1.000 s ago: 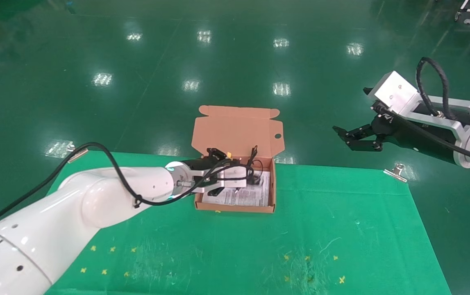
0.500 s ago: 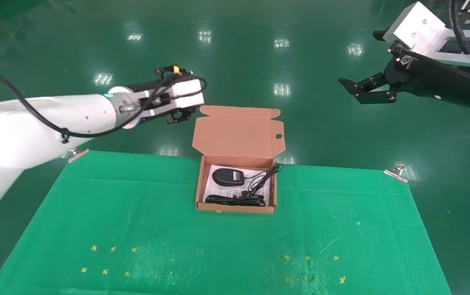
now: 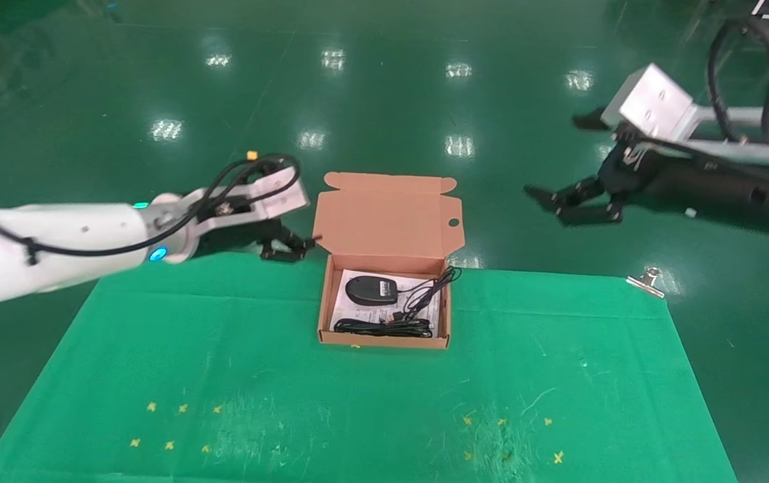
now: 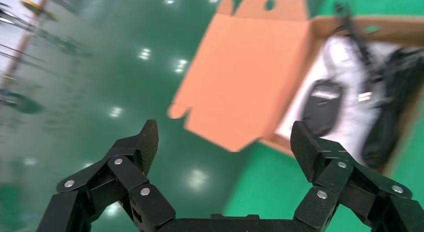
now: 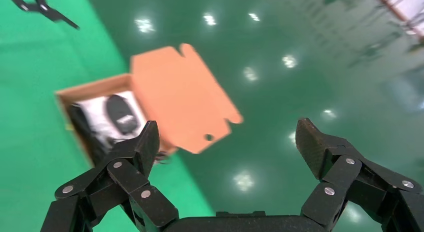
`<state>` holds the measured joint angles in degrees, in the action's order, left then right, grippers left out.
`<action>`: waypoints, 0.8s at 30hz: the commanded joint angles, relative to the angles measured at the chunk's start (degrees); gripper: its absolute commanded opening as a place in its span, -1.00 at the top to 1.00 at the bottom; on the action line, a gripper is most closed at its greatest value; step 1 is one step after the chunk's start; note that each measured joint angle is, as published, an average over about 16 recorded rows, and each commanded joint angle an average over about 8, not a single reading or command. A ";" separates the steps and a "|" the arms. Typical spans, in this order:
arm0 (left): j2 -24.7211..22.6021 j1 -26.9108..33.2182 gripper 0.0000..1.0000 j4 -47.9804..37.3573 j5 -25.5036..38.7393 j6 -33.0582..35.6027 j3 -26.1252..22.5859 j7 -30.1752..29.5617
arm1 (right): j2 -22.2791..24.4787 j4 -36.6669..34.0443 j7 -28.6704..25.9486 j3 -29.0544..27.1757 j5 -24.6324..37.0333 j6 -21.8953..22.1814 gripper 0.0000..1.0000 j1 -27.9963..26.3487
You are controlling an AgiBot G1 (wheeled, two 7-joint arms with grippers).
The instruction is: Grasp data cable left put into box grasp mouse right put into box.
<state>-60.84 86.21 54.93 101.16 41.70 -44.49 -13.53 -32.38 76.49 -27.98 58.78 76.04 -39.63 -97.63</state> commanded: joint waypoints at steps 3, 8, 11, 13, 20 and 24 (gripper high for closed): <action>2.20 -2.10 -1.00 1.59 -5.05 3.74 2.42 0.24 | -0.22 -0.24 1.42 -3.51 -2.81 -3.79 -1.00 2.96; 4.98 -4.75 -1.00 3.60 -11.44 8.49 5.49 0.54 | -0.49 -0.54 3.21 -7.96 -6.37 -8.58 -1.00 6.72; 6.66 -6.36 -1.00 4.81 -15.30 11.36 7.35 0.72 | -0.66 -0.73 4.29 -10.66 -8.52 -11.48 -1.00 8.99; 7.77 -7.41 -1.00 5.61 -17.84 13.23 8.56 0.83 | -0.77 -0.85 5.00 -12.42 -9.93 -13.38 -1.00 10.47; 11.64 -11.11 -1.00 8.41 -26.73 19.84 12.83 1.25 | -1.15 -1.27 7.50 -18.62 -14.88 -20.06 -1.00 15.70; 13.00 -12.41 -1.00 9.39 -29.86 22.16 14.34 1.40 | -1.28 -1.41 8.38 -20.79 -16.62 -22.40 -1.00 17.54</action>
